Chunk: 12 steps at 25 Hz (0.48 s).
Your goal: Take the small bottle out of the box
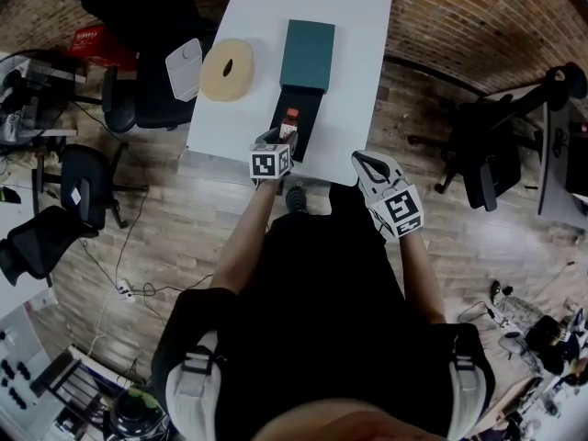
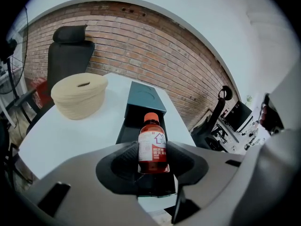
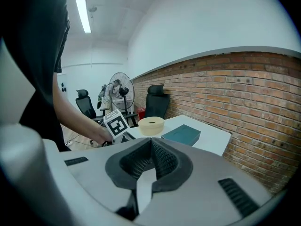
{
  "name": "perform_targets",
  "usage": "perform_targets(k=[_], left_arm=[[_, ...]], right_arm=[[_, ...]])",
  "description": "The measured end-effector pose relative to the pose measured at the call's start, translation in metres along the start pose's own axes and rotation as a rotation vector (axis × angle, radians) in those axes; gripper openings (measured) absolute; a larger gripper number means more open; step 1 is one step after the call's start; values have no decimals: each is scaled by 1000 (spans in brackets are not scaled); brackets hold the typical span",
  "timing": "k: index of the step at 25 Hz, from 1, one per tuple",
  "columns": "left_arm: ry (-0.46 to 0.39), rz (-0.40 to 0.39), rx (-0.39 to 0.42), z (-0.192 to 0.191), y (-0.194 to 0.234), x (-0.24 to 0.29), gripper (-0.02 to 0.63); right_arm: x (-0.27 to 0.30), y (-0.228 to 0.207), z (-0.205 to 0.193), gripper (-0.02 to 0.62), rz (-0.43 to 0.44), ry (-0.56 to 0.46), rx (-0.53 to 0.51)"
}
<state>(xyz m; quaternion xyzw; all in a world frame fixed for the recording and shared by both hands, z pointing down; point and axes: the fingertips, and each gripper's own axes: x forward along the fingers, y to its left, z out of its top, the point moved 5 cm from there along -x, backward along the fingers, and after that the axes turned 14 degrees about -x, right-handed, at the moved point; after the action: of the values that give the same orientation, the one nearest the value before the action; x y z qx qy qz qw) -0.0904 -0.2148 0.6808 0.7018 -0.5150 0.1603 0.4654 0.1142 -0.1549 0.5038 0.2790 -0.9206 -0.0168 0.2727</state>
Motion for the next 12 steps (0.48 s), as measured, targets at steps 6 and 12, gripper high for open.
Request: perform_targets(k=[6, 12], left_arm=[[-96, -32, -36, 2, 0, -26, 199], [-170, -74, -46, 4, 2, -66, 199]], right_arm=[[-7, 10, -3, -3, -3, -3, -17], [-4, 28, -3, -3, -6, -2, -40]])
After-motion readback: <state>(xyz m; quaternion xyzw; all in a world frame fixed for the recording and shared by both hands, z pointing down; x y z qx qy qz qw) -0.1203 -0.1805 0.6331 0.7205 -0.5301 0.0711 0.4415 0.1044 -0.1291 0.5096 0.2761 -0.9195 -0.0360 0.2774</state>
